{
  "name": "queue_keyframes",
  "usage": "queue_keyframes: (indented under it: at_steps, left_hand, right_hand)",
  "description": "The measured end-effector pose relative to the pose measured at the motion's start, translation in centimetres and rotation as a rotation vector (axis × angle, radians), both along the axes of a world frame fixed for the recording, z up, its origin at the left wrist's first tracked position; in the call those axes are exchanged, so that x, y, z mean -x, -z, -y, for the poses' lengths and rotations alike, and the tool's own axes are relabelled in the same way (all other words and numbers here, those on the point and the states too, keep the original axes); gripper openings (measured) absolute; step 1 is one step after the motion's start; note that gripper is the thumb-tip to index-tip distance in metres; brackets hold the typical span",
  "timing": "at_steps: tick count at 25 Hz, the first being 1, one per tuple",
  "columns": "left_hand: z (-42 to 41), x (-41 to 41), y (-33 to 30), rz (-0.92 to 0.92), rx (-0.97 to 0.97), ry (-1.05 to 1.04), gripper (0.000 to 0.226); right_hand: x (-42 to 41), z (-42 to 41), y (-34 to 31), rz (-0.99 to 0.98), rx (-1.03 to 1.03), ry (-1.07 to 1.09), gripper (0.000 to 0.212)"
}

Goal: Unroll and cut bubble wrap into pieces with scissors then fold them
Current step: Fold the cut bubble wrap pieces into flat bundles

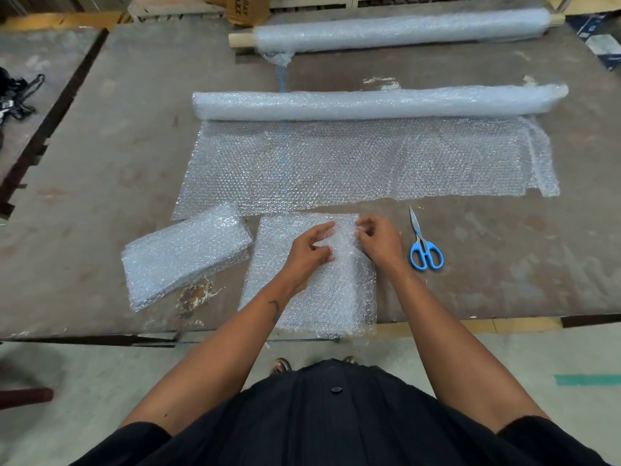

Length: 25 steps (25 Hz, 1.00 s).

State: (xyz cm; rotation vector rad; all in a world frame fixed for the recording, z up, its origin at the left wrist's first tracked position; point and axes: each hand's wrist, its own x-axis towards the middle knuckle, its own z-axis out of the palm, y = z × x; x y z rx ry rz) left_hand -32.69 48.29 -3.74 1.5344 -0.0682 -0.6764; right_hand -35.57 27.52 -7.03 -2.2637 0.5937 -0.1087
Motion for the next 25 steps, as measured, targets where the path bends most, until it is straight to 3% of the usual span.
queue_keyframes:
  at_steps: [3,6,9,11,14,16,18,20,22,25]
  left_hand:
    - [-0.8,0.3,-0.7,-0.055,0.049,0.02,0.07]
    - [-1.5,1.1,-0.5,0.019,0.016,0.042,0.066]
    - [-1.6,1.6,-0.2,0.059,0.03,0.012,0.065]
    - [-1.5,1.7,-0.6,0.097,-0.02,0.008,0.067]
    - [-1.2,1.7,-1.3,0.14,-0.053,0.004,0.07]
    - [-1.3,1.6,-1.8,0.136,-0.025,-0.01,0.07]
    - [-1.6,1.5,-2.2,0.131,0.012,-0.018,0.067]
    - [-2.2,1.2,-2.5,0.201,-0.011,-0.043,0.059]
    - [-3.2,0.3,-2.5,0.438,-0.172,-0.026,0.063]
    - [-5.2,-2.7,-3.2,0.801,-0.521,0.229,0.097]
  right_hand:
    - [-0.2,-0.5,0.0,-0.016,0.082,0.026,0.017]
    - [0.6,-2.2,-1.9,-0.048,0.185,-0.06,0.029]
    - [2.4,-3.5,-5.4,0.039,-0.038,-0.281,0.043]
    - [3.7,-3.8,-6.9,-0.04,-0.17,-0.462,0.058]
    - [4.8,-3.9,-6.6,-0.142,0.018,-0.547,0.081]
    - [5.0,-4.2,-6.0,-0.029,0.064,-0.413,0.069]
    - [4.8,-4.6,-5.6,0.098,0.047,-0.258,0.038]
    - [4.4,-4.7,-5.6,0.159,-0.071,-0.144,0.019]
    - [4.6,-4.6,-5.7,0.17,-0.275,-0.097,0.015]
    - [5.1,-4.5,-5.6,0.171,-0.378,-0.17,0.011]
